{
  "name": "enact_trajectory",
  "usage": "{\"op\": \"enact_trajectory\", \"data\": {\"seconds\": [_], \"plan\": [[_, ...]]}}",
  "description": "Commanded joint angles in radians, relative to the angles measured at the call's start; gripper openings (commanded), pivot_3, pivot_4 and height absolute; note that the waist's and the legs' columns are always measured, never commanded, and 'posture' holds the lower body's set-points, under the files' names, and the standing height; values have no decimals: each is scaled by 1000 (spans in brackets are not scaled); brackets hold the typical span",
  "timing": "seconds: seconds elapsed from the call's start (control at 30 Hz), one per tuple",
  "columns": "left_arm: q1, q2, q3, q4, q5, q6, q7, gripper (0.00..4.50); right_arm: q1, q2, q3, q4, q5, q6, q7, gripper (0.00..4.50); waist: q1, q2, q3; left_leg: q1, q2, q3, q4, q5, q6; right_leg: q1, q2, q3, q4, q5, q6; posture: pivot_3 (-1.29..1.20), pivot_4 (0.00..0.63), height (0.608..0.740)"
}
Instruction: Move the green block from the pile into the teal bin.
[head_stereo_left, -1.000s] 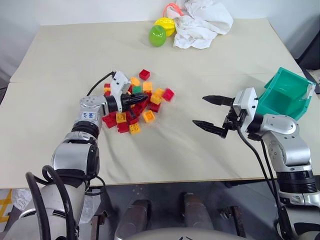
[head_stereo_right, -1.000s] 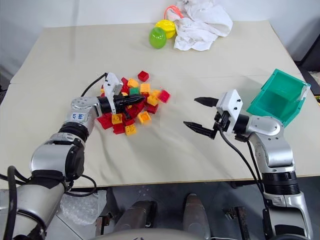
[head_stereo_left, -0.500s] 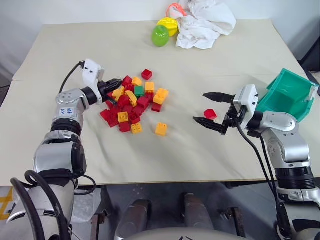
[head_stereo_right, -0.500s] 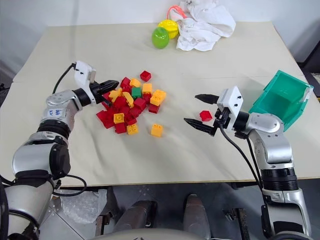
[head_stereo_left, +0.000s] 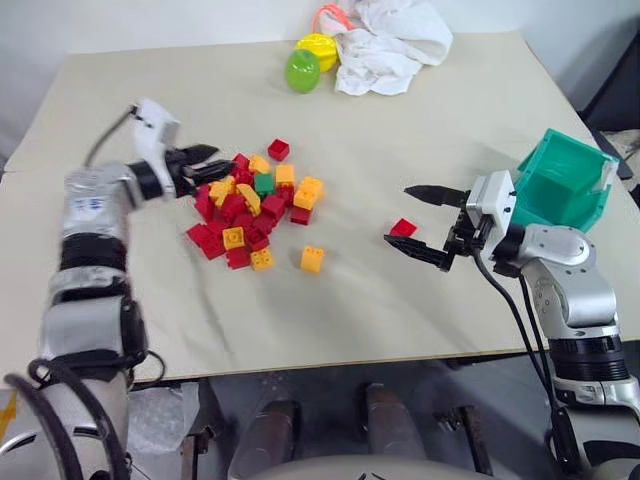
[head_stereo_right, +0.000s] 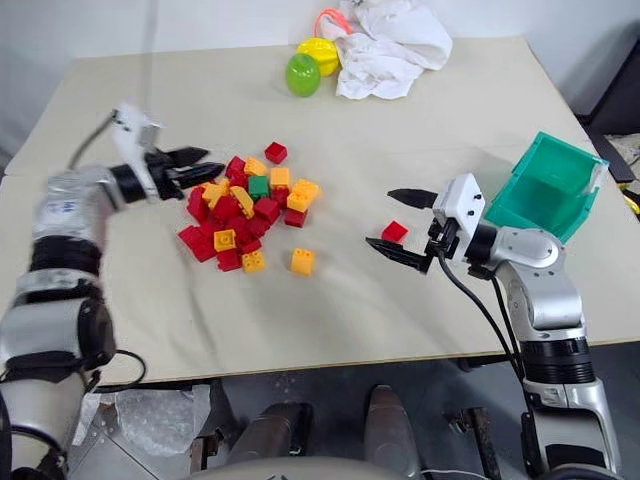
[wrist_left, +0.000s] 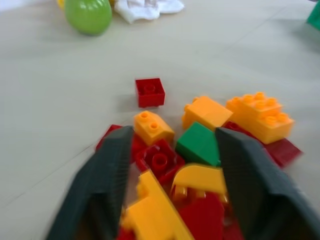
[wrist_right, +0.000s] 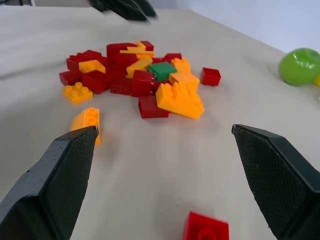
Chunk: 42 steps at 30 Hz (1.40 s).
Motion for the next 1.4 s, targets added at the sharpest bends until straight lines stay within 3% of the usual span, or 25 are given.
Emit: {"op": "enact_trajectory", "data": {"seconds": [0.03,0.1,0.23,0.37,0.6,0.9,1.13,1.4], "plan": [[125,47,56,-273,-98,186,11,4015,-16,-5,-20,-9,14,-13,5,4500,2,0,0,0,0,0,0,0,0,0,0,0,0,0,0,0,150,740],[236,91,102,-429,-151,290,19,4492,-30,-2,-15,3,14,-11,9,4500,10,0,0,0,0,0,2,0,0,0,1,1,1,0,0,0,150,740],[330,129,140,-574,-218,400,44,4492,-51,1,-10,24,12,-13,14,4500,23,-1,0,0,0,0,3,0,0,-1,1,3,0,0,0,0,150,740],[243,102,52,-528,-188,327,61,4492,-88,14,2,61,2,-27,18,4500,46,-1,0,2,-1,1,4,0,0,1,1,4,-1,0,0,0,150,740],[-91,-38,-181,-76,-5,137,106,4492,-76,38,2,42,-4,-34,0,4500,61,-1,0,1,-1,1,4,0,-1,1,1,3,-1,1,0,0,150,740],[-394,-217,-308,498,187,-83,199,4492,42,27,-40,-79,8,-9,-70,4500,38,-2,1,-1,-3,6,2,-1,1,-2,2,3,-1,1,1,0,150,740],[-446,-268,-383,674,318,-146,262,4492,93,29,-48,-145,14,16,-119,4500,33,-2,1,0,-3,12,3,-1,2,-3,2,7,1,2,2,0,150,740],[-448,-249,-440,709,410,-80,279,4492,109,25,-54,-170,18,28,-139,4500,33,-4,-2,4,-3,16,5,-1,2,-3,3,11,2,2,2,0,150,740]]}}
